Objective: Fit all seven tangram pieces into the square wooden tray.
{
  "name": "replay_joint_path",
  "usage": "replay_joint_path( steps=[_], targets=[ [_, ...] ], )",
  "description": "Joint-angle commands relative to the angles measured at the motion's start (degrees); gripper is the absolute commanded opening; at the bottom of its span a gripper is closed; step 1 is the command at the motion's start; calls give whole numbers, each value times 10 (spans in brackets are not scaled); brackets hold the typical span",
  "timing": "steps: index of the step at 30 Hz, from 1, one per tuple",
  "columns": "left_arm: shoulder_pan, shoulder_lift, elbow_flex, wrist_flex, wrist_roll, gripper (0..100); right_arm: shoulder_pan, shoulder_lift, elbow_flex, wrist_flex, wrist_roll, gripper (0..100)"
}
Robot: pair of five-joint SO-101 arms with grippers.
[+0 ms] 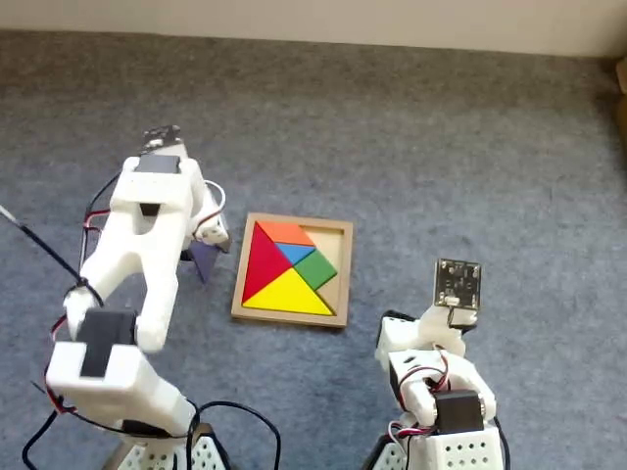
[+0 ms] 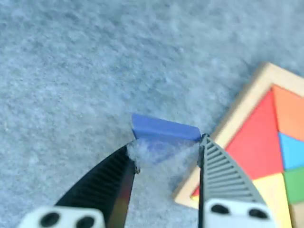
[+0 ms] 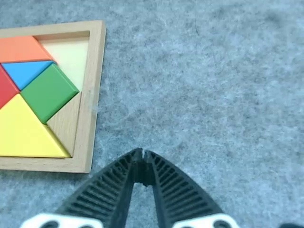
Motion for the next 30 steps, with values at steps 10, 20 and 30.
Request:
replay_joint_path(
  steps=[10, 20, 30],
  targets=[
    [99, -135, 15, 4, -1, 199, 9, -7, 66, -19, 8, 5],
    [-17, -116, 26, -1, -70, 264, 9, -7, 66, -19, 8, 5],
    [-47, 117, -65, -13, -76, 333, 9, -7, 66, -19, 8, 5]
  ],
)
